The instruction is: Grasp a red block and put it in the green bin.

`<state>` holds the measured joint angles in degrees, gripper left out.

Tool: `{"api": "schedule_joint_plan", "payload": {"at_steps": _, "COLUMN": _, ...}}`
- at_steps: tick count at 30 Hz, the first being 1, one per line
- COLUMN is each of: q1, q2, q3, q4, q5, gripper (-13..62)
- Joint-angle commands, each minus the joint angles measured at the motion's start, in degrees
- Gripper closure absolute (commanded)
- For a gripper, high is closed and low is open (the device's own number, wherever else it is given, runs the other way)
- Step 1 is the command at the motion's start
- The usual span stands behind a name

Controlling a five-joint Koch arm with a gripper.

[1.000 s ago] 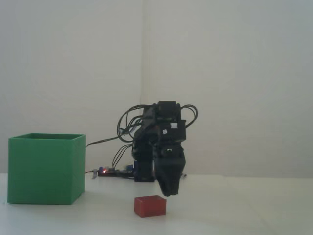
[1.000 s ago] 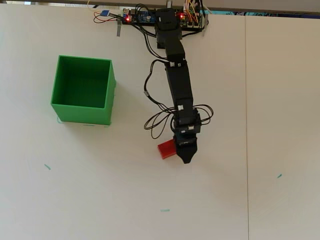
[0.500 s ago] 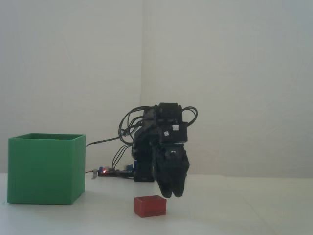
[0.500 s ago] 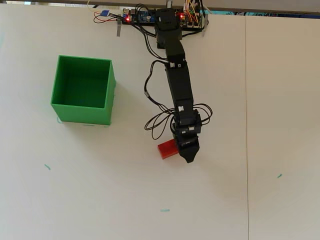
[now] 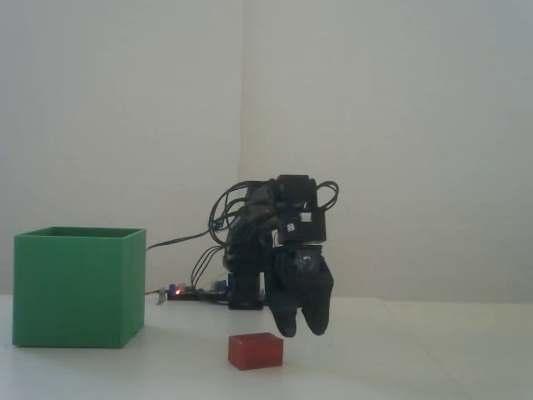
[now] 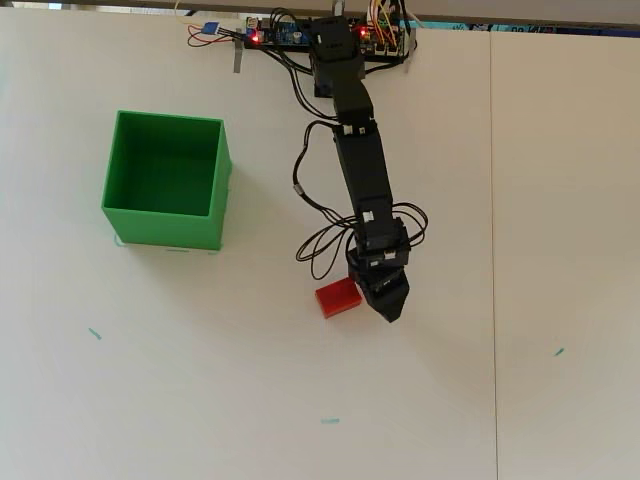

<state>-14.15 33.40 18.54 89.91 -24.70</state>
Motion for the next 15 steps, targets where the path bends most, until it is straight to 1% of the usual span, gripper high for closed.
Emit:
{"api": "schedule_joint_plan", "payload": {"at_steps": 1, "q1": -0.79, "q2": 0.97, "q3": -3.78, "q4": -0.44, "q5": -0.09, "gripper": 16.1}}
{"api": "schedule_joint_plan", "payload": {"at_steps": 9, "q1": 4.83, "q2": 0.88, "q3": -4.57, "q4": -0.26, "q5": 0.44, "gripper": 16.1}}
{"api": "schedule_joint_plan", "payload": {"at_steps": 15, "q1": 5.27, "q2": 0.88, "q3": -4.48, "q4": 0.09, "q5": 0.35, "gripper": 16.1}}
